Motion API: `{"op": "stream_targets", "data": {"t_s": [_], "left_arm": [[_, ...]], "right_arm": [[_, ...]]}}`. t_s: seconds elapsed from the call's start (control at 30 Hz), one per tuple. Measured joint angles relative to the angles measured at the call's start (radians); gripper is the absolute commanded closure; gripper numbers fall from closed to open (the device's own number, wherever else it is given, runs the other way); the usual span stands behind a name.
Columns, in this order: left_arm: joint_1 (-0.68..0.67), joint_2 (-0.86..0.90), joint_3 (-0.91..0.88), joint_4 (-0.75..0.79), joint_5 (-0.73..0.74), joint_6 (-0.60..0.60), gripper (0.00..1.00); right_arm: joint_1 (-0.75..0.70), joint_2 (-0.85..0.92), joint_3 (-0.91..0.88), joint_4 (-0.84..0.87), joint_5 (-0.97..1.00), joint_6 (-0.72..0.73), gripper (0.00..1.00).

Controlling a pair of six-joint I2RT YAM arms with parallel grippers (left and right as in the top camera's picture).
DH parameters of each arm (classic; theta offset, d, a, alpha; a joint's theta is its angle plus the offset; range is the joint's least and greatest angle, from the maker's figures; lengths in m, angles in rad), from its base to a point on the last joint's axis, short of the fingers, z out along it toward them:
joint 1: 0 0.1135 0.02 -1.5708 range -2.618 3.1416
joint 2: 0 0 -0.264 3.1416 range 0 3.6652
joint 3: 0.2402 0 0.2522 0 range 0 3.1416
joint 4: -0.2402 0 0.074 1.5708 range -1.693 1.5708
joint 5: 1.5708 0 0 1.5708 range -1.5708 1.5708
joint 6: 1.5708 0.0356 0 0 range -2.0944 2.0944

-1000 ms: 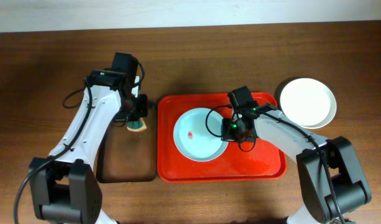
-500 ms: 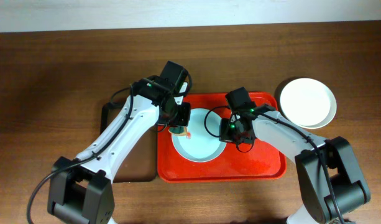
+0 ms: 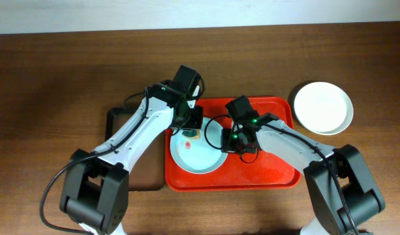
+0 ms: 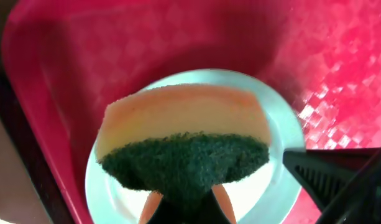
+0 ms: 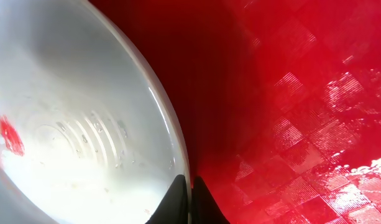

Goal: Clean dirty plates on tray and stack at the side
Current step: 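Scrub the last plate with the sponge in the left gripper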

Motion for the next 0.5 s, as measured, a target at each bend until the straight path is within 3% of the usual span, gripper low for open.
{"op": "stream_targets", "data": {"t_s": [0.5], "left_arm": [[0.000,0.000,-0.070,0.048,0.061,-0.044,1.00]], "right_arm": [[0.000,0.000,0.000,0.000,0.001,0.000,0.94]]}}
